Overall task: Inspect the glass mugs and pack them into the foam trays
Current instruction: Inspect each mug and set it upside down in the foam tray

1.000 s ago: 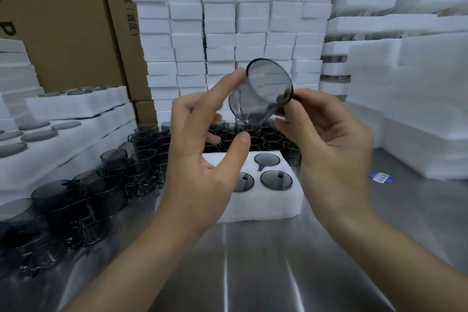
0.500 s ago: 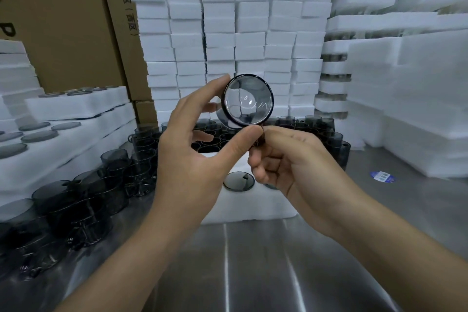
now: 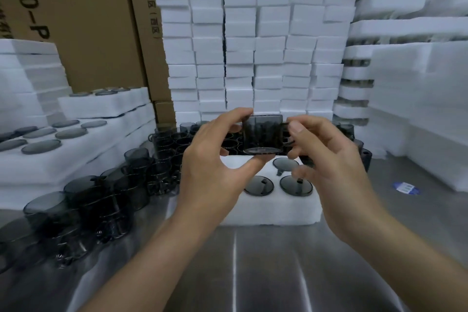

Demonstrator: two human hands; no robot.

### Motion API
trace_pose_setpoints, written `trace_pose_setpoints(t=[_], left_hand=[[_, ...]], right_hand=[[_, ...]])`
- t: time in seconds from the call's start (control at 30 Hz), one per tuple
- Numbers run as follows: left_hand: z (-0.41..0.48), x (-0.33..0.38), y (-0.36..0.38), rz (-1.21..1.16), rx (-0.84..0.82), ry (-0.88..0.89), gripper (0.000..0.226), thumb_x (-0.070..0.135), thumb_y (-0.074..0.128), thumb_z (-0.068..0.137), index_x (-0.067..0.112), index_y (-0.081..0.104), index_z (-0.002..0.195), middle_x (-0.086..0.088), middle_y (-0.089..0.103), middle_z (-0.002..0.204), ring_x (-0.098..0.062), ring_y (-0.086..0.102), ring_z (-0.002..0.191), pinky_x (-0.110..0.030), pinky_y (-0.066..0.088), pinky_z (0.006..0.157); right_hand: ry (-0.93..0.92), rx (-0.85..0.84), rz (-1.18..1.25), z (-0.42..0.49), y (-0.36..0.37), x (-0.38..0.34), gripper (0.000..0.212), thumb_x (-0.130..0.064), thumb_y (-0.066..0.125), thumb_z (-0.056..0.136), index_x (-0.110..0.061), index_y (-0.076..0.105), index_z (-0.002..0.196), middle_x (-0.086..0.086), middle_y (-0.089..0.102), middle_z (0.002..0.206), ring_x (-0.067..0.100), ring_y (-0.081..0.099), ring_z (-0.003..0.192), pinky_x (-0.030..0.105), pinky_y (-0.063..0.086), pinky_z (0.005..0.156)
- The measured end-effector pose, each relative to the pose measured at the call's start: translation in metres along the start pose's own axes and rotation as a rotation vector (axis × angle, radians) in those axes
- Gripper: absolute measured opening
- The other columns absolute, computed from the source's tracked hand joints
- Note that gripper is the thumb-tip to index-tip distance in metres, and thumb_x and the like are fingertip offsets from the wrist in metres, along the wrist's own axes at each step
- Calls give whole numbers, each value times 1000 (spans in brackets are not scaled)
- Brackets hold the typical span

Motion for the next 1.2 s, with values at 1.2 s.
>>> trace_pose_setpoints(t=[1.2], left_hand=[[20,-3,-7,-469,-289,-256,52,20,61,92,33,64,142,1,76,127,-15,71,117,-28,55,88]], right_hand=[[-779,19,-690,-10,4,-23,59,-6,85,88,-28,64,138,-2,51,141,19,55,132,41,52,107]])
Point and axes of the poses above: each hand's wrist, its own z-axis towards the middle knuckle, its own y-axis out of the palm, x = y × z, the point moved 5 cm from there along z, towards the middle knuckle
